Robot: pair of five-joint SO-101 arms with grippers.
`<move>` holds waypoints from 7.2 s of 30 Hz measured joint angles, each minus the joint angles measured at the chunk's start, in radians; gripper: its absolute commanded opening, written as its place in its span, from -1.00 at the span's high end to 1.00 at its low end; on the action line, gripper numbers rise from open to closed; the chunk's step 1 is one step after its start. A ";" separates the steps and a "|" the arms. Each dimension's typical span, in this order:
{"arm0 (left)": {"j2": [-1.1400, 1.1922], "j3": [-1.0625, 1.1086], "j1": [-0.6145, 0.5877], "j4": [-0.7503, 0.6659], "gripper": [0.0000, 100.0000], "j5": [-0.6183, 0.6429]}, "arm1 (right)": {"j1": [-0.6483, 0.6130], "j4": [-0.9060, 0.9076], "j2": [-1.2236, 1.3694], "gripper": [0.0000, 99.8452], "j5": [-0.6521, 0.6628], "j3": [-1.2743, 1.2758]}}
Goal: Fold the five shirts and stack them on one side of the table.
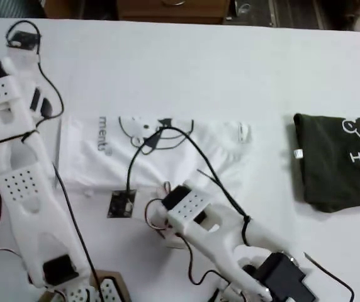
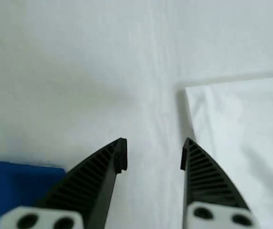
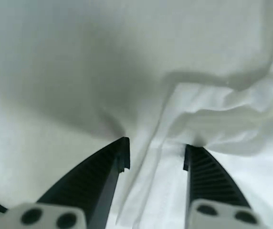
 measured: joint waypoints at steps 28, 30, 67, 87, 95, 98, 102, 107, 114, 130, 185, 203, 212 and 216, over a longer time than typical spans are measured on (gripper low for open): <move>-0.066 0.000 -0.046 0.000 0.57 -0.028 | 0.064 0.109 0.264 0.96 -0.014 -0.213; -0.066 0.000 -0.046 0.000 0.57 -0.028 | 0.064 0.107 0.264 0.96 -0.014 -0.213; -0.066 0.000 -0.046 0.000 0.57 -0.028 | 0.390 0.489 0.595 0.96 0.595 -1.076; -0.066 0.000 -0.046 0.000 0.57 -0.028 | 0.390 0.600 0.905 0.79 0.601 -1.522; -0.066 0.000 -0.046 0.000 0.57 -0.028 | 0.423 0.598 0.907 0.69 0.557 -1.613; -0.066 0.000 -0.046 0.000 0.57 -0.028 | 0.443 0.600 0.907 0.73 0.529 -1.643; -0.066 0.000 -0.046 0.000 0.57 -0.028 | 0.456 0.626 0.907 0.88 0.479 -1.643; -0.066 0.000 -0.046 0.000 0.57 -0.028 | 0.445 0.626 0.853 0.93 0.379 -1.551; -0.066 0.000 -0.044 0.000 0.57 -0.028 | 0.371 0.605 0.649 0.93 0.361 -1.290; 0.031 -0.002 -0.063 0.000 0.57 -0.028 | 0.302 0.192 0.635 0.93 0.235 -0.987; -0.137 0.783 0.123 -0.245 0.57 0.327 | 0.624 0.471 0.121 0.52 0.235 -0.982; -0.106 0.666 0.097 -0.170 0.95 0.252 | 0.624 0.471 0.000 0.52 0.235 -0.982; -0.098 0.313 -0.044 -0.014 0.95 0.250 | 0.634 0.529 -0.044 0.52 0.235 -0.982; -0.098 0.284 -0.012 -0.003 0.95 0.250 | 0.683 0.532 -0.044 0.52 0.235 -0.982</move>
